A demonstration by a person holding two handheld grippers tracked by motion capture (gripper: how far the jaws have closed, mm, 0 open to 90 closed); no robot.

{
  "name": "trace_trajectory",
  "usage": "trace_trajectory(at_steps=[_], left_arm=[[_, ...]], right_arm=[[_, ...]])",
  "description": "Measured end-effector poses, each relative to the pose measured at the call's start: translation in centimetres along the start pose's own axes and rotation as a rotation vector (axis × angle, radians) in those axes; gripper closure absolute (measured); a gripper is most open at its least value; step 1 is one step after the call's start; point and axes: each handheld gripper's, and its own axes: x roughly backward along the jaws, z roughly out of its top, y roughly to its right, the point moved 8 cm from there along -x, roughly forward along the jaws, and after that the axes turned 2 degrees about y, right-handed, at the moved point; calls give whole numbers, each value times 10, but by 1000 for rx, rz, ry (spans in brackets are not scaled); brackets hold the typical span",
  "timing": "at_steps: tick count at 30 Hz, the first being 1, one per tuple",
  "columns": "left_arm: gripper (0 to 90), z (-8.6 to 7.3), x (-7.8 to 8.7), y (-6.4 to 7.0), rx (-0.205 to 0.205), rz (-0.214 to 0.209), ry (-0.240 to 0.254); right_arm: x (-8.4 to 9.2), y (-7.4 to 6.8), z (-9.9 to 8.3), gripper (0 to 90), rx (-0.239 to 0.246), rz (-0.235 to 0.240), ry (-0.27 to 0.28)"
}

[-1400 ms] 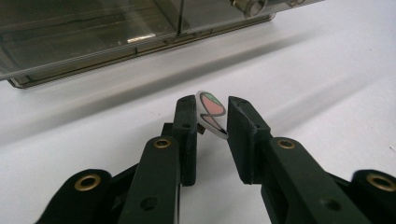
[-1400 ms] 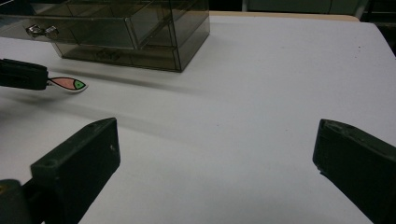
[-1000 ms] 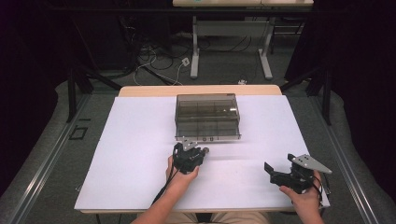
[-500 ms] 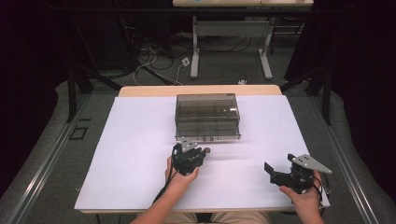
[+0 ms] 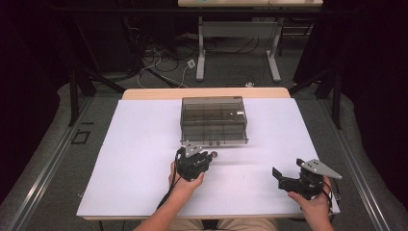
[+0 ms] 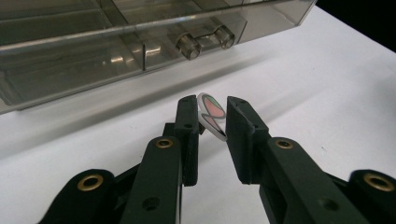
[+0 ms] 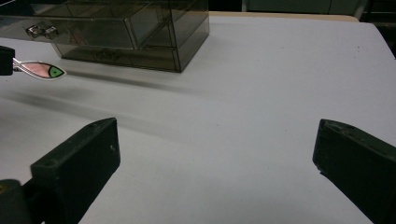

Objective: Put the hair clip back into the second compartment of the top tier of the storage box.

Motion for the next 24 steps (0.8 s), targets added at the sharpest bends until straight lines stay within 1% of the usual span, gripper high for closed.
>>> trace_trajectory(at_steps=[1,2,3,4,6,8,9,12,13,14,15,17,19,20,21,22,23,24], left_arm=[[748,0,2,0,-2,-4,-7],[749,1,2,1,5,-5,0],[750,2,4,1,-1,-7,0],[750,3,4,1,2,-6,2],[752,4,6,0,-10,-2,9],[752,5,8,2,-3,-11,19],[753,5,9,2,-4,-11,12],[755,7,12,4,-10,-19,21],[756,8,12,4,-4,-20,25],[757,8,14,4,-15,-18,26],[758,9,15,5,-12,-25,24],[764,10,17,5,-15,-25,29],[848,11,19,4,-6,-13,36],[865,11,20,5,5,-23,33],[882,10,20,4,3,-19,27],[884,10,20,3,1,-22,24],[886,9,20,3,4,-18,24],[887,9,19,2,-2,-13,20]], right_arm=[[0,0,0,5,-2,0,-1],[0,0,0,6,-3,0,-1],[0,0,0,6,-3,-1,0],[0,0,0,5,-2,0,0],[0,-1,0,5,-3,2,-1],[0,0,0,5,1,3,0],[0,0,0,6,1,3,-1],[0,-1,0,5,1,3,0],[0,0,0,6,1,3,0],[0,0,0,5,1,3,0],[0,0,0,6,1,3,0],[0,0,0,6,0,4,0],[0,0,0,5,0,4,1],[0,0,0,5,0,3,0],[0,0,0,6,-2,3,-6],[0,0,0,6,-1,4,-5],[0,0,0,5,0,3,-1],[-1,-1,0,6,-1,4,0]])
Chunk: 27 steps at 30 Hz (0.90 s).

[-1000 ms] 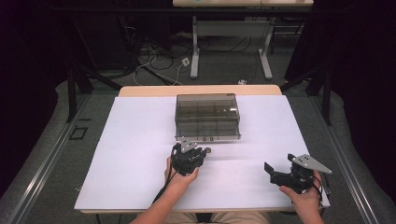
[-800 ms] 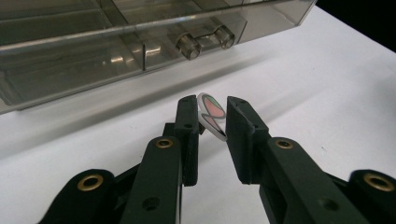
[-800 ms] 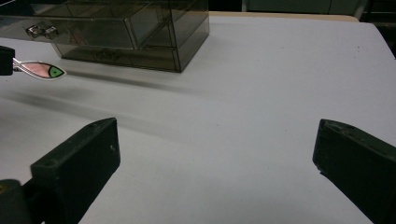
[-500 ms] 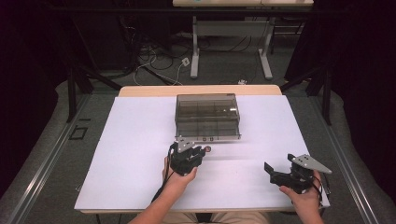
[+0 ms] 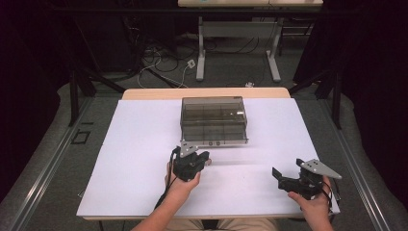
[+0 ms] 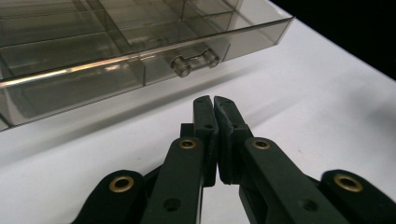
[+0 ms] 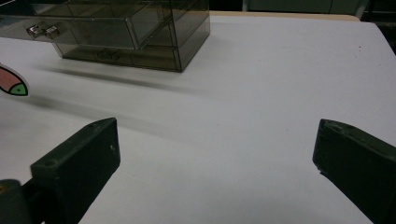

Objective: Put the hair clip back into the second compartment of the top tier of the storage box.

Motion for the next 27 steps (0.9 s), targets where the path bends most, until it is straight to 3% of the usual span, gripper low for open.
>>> trace_trajectory(at_steps=[15,27], left_arm=[[891,11,5,7,4,-23,17],[891,38,14,11,-20,-28,57]], right_arm=[[0,0,0,6,0,-1,-1],[0,1,0,6,3,-5,-6]])
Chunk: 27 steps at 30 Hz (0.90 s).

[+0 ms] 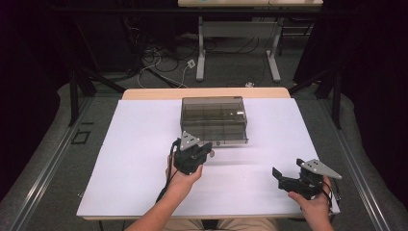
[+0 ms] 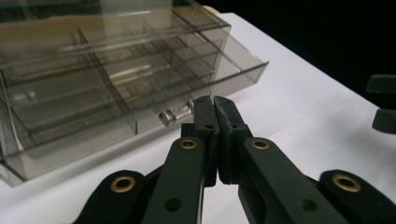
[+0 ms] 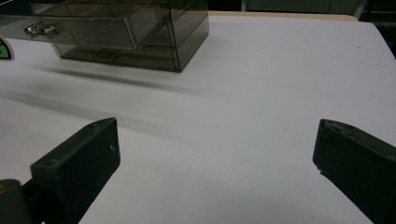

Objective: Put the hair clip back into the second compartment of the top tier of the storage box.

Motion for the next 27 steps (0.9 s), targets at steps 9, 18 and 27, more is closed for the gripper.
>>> trace_trajectory(at_steps=[9,18,27], left_arm=[[891,21,1,1,-13,8,18],[891,34,-4,-2,-7,18,30],[891,45,-8,-7,1,36,33]], right_arm=[[0,0,1,5,-3,0,10],[0,0,1,6,-9,2,12],[-1,0,1,5,-4,6,14]])
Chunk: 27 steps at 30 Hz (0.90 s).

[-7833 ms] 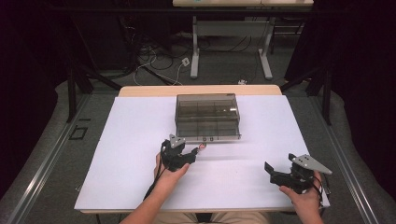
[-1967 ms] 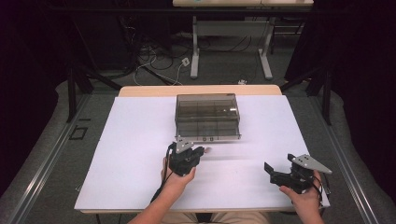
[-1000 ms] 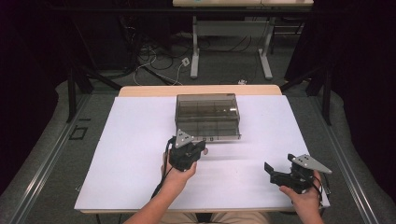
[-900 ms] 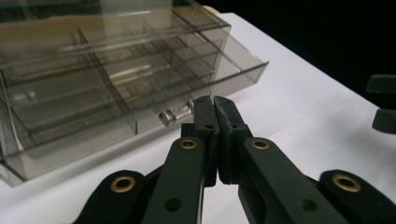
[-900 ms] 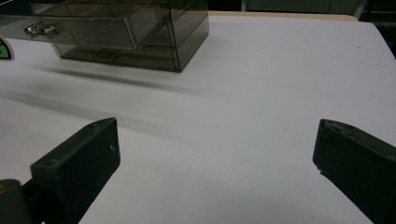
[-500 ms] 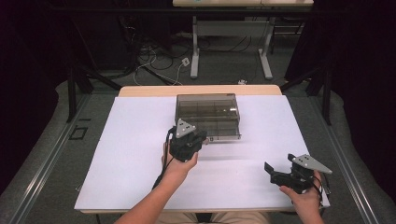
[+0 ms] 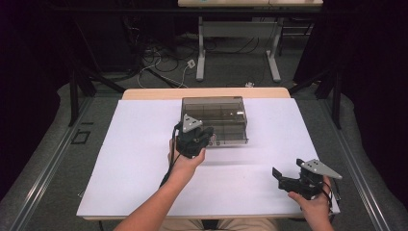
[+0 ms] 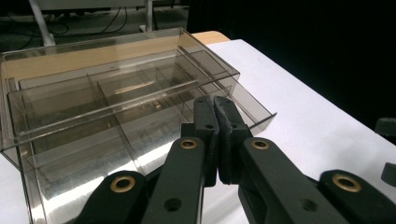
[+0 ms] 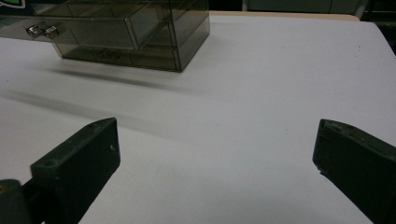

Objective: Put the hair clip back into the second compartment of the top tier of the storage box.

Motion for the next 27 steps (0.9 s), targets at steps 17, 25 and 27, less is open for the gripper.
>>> trace_trajectory(at_steps=[17,25,27], left_arm=[[891,11,-17,-9,33,34,-14],[891,12,-24,-11,39,45,-23],[891,12,-26,-12,41,49,-21]], right_arm=[[-2,-2,-2,5,3,10,-15],[-3,-2,-5,5,0,15,-35],[-3,-2,-5,5,-7,15,-35]])
